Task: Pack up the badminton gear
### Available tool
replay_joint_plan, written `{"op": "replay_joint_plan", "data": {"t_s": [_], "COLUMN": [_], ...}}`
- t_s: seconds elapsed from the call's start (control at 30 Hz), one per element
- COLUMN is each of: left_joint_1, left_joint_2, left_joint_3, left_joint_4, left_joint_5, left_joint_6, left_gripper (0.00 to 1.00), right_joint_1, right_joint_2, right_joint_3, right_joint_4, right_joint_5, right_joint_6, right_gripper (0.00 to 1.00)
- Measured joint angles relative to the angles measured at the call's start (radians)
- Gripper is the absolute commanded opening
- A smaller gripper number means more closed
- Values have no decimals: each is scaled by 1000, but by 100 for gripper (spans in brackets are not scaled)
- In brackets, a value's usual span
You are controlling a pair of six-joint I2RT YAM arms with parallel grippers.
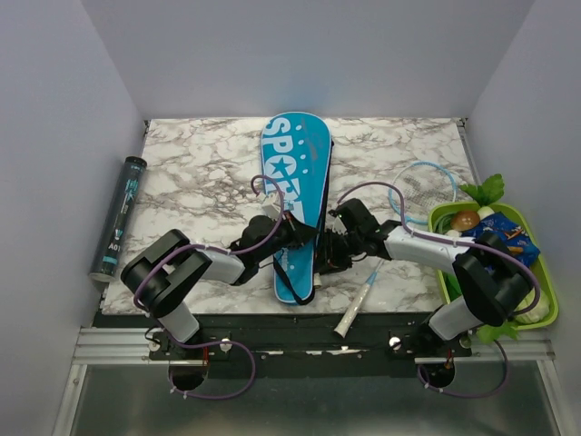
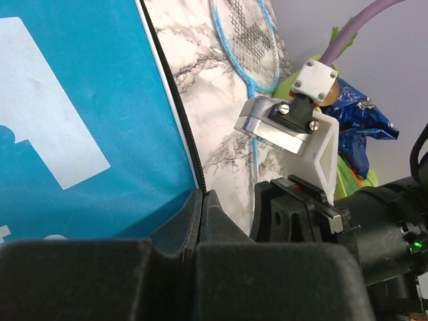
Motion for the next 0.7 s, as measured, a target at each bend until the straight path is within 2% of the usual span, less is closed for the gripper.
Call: {"op": "replay_joint_plan", "data": {"t_s": [0.07,0.13,0.33,0.4,0.53,0.7], "left_joint_1": [0,0,-11,-13,-10,-20], "left_joint_2": [4,13,54,53,15,-271], "left_joint_3": [-6,-13,-54,-61,-62,-4], "left_joint_4": [21,42,131,138,80,-305], "left_joint_5": [0,-2,37,54,53,-42], "left_joint_6": [-11,-18,-57,-62,-61,34], "left_gripper": [4,21,55,58,55,58], "right_joint_1": [0,0,2,3,2,2], "right_joint_2": [3,8,29,29,31,37], "right_joint_3": [-10,-13,-37,-48,-53,-58], "right_joint_4": [19,33,96,113,125,150], "right_joint_5": [-3,-7,2,6,6,6], "right_joint_6": [6,10,17,17,18,21], "right_gripper": [5,5,5,5,5,5]}}
